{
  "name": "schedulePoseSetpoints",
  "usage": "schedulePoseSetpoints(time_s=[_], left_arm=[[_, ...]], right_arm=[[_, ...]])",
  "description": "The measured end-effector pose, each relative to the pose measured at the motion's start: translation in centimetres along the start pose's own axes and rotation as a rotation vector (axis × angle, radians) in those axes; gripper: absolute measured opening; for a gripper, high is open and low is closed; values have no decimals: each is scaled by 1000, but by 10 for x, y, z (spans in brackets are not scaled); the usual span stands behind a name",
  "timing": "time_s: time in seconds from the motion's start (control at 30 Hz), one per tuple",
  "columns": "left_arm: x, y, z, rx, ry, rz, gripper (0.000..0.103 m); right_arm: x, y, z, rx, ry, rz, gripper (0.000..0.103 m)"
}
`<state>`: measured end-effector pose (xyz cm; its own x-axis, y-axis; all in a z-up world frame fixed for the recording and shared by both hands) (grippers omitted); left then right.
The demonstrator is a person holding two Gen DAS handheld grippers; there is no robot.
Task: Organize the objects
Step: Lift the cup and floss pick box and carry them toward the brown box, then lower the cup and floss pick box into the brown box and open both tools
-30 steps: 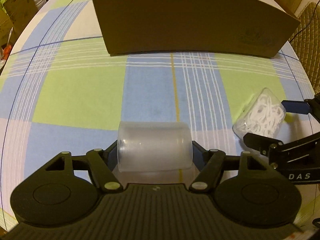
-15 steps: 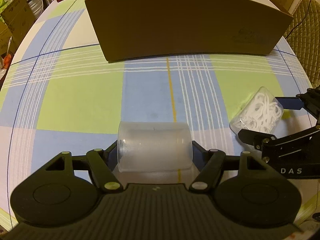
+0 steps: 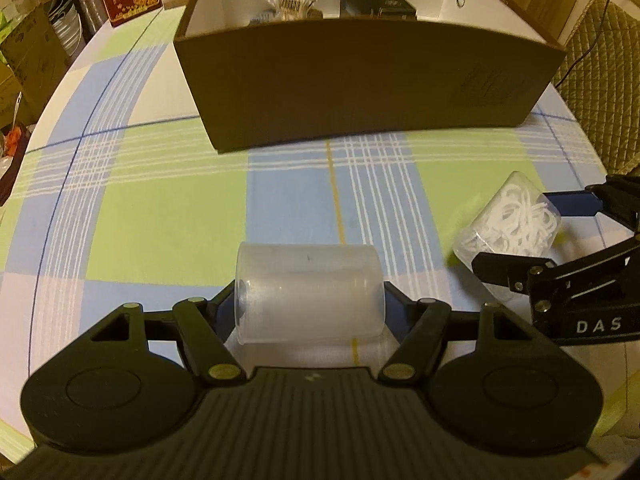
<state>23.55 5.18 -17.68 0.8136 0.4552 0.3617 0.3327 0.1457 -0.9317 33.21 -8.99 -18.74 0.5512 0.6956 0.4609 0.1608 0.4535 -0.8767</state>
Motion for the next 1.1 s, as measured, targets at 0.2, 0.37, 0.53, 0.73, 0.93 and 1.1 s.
schedulePoseSetpoints(time_s=[0.2,0.37,0.53,0.73,0.93,1.1], left_arm=[[13,-23,0,-17,12,-40,68],[30,-42,-1,-32,29,-84,68],[50,-57,-2,-42,49,-126,68],[77,-70,-3,-46,76,-175,68],[104,-77,-4,-45,101,-221,68],[128,-78,-3,-40,118,-246,68]], right_arm=[[14,-20,-2,26,32,-34,85],[30,-37,0,49,54,-74,85],[51,-52,-1,63,73,-118,85],[77,-68,-7,56,83,-174,85],[100,-79,-18,34,89,-224,85],[121,-85,-28,17,98,-260,85]])
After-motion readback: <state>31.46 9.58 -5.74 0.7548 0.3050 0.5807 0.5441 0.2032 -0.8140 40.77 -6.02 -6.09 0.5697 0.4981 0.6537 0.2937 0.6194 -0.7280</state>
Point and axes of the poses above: each gripper's, at about its wrist camera, not at the fingertips, and y roughly the way its jaws point, z to its left, x to its top, the point moved 6 cm from there along y, roughly the way its jaws point, and after that the axes turned 5 degrees about z, right-handed, at the moved point
